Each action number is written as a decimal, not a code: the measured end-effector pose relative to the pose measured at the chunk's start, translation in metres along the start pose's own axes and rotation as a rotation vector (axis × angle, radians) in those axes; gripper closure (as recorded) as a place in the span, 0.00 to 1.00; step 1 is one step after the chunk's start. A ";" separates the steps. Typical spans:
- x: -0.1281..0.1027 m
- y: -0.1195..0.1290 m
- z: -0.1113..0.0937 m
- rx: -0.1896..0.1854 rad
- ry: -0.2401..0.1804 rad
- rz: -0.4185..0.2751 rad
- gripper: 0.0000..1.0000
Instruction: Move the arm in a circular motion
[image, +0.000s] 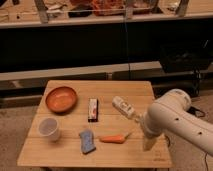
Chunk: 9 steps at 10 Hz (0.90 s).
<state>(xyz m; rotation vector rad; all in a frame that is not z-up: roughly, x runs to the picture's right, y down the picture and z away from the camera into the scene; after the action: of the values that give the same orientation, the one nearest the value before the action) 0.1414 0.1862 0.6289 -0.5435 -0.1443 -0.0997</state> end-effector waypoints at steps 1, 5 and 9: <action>-0.021 -0.024 -0.008 0.026 0.010 -0.060 0.20; -0.082 -0.122 -0.026 0.105 0.056 -0.271 0.20; -0.132 -0.186 -0.035 0.152 0.067 -0.466 0.20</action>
<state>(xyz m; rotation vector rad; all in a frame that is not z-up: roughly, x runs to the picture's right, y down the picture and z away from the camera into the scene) -0.0095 0.0170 0.6727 -0.3460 -0.2094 -0.5557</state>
